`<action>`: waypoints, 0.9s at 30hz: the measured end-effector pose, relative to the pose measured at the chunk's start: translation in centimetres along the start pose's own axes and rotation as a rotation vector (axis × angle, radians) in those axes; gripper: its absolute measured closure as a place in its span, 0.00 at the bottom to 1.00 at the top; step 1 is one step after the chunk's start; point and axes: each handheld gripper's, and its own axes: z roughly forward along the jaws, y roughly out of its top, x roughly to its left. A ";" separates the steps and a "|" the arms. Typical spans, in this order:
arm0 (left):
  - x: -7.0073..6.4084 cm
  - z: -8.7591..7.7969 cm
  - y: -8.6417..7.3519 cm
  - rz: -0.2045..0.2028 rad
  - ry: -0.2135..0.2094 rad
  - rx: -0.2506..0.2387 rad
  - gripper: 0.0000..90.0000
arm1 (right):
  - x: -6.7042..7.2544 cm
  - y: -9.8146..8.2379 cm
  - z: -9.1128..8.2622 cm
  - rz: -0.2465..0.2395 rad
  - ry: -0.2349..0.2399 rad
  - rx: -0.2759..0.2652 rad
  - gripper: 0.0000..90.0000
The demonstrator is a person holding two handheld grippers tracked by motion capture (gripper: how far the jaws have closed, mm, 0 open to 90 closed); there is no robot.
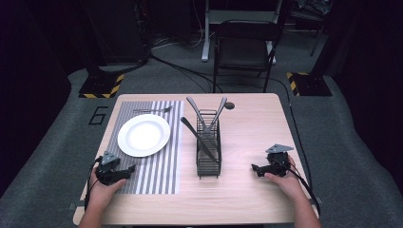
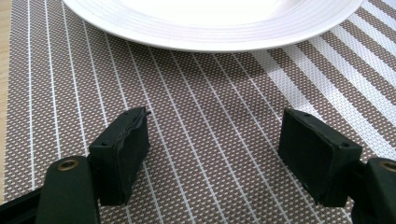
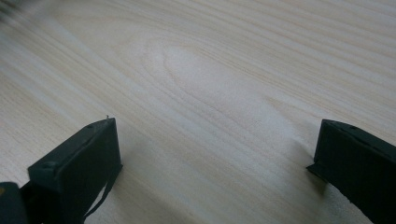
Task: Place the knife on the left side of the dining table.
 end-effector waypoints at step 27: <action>0.4 -0.4 0.2 -0.044 -0.013 0.002 0.37 | 0.0 0.0 0.0 -0.001 0.001 0.000 0.00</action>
